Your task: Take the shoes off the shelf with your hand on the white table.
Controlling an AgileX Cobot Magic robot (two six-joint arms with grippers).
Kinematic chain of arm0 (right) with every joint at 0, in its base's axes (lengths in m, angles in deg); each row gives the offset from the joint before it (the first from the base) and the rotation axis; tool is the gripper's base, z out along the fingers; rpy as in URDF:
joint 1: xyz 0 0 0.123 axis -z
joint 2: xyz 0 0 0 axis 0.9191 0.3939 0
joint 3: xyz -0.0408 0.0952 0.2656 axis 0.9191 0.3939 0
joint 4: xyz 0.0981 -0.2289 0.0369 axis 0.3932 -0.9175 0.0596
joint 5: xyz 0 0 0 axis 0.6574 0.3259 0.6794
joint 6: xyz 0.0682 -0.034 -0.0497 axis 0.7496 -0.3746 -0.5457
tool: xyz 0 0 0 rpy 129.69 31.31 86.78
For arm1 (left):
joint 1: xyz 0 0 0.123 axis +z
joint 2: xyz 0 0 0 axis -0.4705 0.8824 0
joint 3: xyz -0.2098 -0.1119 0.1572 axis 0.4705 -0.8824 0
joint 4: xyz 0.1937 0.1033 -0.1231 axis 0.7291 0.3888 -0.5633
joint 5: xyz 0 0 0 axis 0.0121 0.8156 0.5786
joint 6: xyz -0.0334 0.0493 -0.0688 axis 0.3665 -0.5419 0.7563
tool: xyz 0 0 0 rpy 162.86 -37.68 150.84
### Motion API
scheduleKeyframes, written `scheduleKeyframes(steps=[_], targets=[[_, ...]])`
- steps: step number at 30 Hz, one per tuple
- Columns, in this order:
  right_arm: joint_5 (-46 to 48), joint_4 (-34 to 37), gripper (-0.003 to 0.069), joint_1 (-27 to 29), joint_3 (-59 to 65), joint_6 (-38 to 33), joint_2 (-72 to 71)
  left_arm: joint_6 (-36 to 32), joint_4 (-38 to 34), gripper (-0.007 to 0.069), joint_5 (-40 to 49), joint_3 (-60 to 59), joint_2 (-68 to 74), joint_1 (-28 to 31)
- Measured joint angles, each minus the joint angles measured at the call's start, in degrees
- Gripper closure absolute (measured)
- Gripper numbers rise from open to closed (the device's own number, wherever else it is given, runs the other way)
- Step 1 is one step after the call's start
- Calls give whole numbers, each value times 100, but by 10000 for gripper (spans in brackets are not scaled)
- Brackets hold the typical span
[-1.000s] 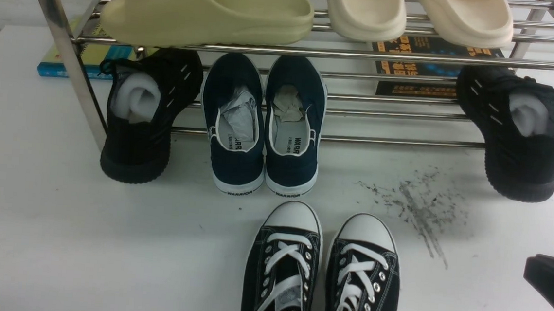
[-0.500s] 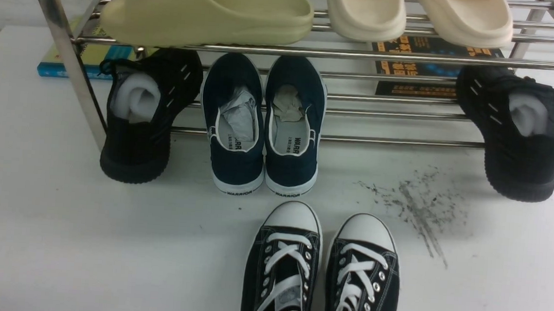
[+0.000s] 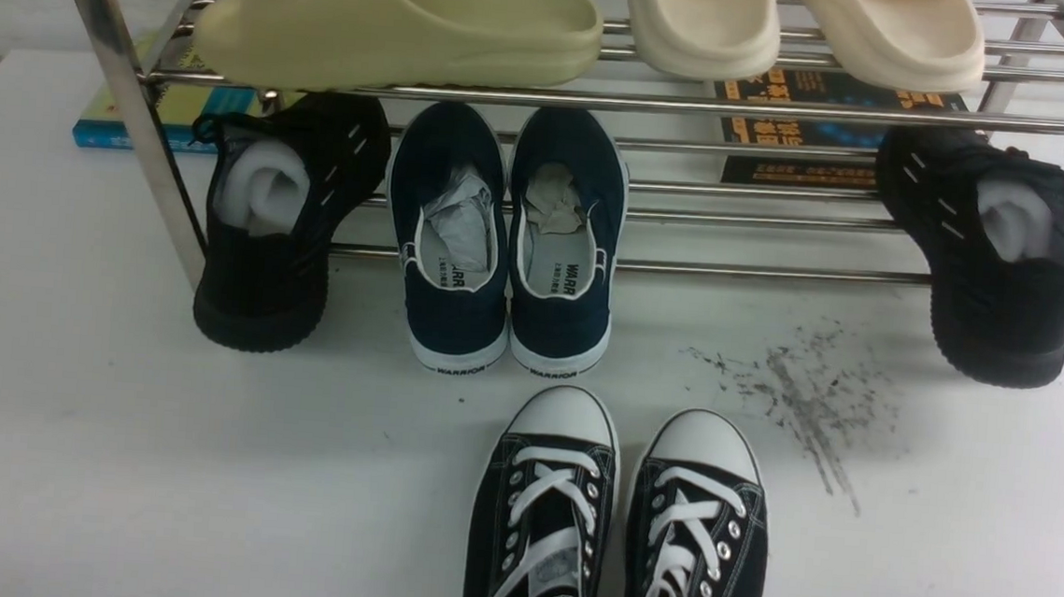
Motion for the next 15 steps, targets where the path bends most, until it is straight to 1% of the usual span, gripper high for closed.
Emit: scheduleKeyframes(steps=[15], targets=[[13, 0, 539, 0, 0, 0, 0, 0, 0, 385, 0, 0, 0, 0]])
